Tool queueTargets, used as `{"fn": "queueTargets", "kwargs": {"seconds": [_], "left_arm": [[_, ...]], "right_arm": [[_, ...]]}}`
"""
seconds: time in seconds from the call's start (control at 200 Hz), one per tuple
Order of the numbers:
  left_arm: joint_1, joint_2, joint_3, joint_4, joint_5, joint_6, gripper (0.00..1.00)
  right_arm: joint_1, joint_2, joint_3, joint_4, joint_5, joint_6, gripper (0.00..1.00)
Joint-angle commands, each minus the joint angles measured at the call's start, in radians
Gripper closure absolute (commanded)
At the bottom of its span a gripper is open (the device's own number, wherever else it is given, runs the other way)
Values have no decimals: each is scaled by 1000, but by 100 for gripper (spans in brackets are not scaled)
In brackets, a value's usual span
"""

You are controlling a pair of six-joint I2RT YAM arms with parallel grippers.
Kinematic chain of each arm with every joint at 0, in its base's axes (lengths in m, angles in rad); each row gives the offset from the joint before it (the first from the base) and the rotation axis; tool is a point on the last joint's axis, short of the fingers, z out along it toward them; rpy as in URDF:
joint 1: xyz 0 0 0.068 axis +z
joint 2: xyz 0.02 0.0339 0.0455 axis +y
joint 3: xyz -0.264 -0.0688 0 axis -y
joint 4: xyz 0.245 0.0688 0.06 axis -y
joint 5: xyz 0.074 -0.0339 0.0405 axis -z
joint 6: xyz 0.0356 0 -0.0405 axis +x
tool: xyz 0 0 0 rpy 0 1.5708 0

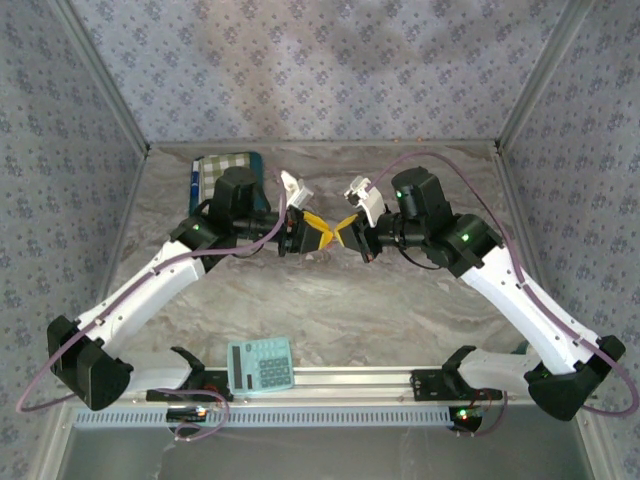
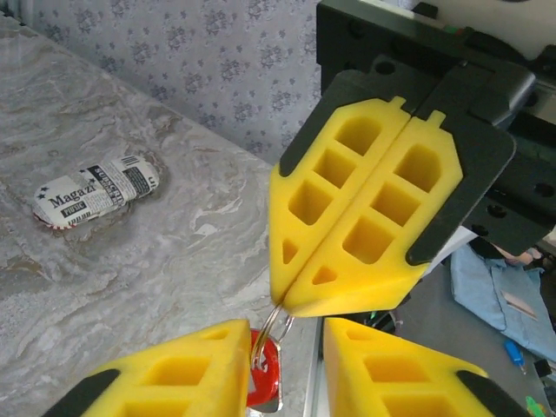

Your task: Remove the keys from the keyring

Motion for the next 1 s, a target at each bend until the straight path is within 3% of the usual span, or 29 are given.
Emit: {"fn": "queueTargets", "kwargs": {"seconds": [0.0, 0.195, 0.435, 0.495, 0.57, 0.63, 0.78, 0.995], "left_arm": [[-9, 7, 28, -12, 29, 18, 76], [-17, 11, 37, -30, 31, 30, 90], [-22, 10, 32, -23, 23, 22, 100], [-24, 9, 29, -16, 16, 20, 100], [-25, 4, 22, -4, -20, 16, 100], [-25, -3, 10, 9, -63, 15, 100], [-18, -2, -25, 98, -182, -32, 100], [-3, -1, -47, 245, -153, -84, 100]], "right_arm": [[-5, -16, 7, 18, -34, 1, 95], [-7, -19, 5, 18, -34, 3, 95], [-17, -25, 3, 29, -23, 11, 94], [-23, -30, -3, 41, -19, 17, 84], [-41, -43, -25, 69, 19, 37, 62], [-77, -68, -60, 115, 34, 66, 53], [-191, -165, -237, 309, 56, 144, 42], [-300, -280, -512, 628, -30, 239, 29]]}}
